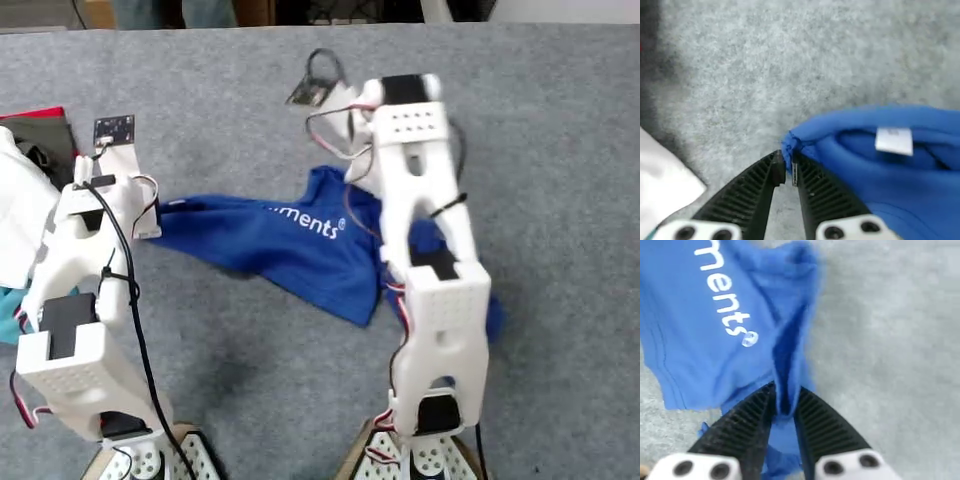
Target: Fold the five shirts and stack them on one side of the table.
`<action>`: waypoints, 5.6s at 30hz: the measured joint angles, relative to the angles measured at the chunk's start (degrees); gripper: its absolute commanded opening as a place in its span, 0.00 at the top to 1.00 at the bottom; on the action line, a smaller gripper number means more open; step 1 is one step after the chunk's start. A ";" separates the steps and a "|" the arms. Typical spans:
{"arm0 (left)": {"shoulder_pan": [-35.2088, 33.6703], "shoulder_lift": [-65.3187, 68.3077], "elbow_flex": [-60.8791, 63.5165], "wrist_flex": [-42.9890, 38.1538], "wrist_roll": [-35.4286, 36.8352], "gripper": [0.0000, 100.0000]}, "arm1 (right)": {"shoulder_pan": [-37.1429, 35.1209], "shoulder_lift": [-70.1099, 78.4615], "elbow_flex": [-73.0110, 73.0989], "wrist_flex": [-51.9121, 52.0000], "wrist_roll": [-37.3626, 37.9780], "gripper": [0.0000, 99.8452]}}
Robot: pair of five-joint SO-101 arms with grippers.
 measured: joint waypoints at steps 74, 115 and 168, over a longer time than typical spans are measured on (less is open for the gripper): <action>4.31 -75.16 11.96 -0.44 -13.54 0.97 | 21.71 -66.81 36.31 -58.46 -26.64 0.99; 4.84 -9.05 -6.95 11.43 -13.63 0.97 | 13.01 7.82 -36.48 0.53 -2.81 0.99; 4.92 -30.33 22.77 16.09 -32.18 0.97 | 21.54 -67.96 91.60 -28.31 11.16 0.68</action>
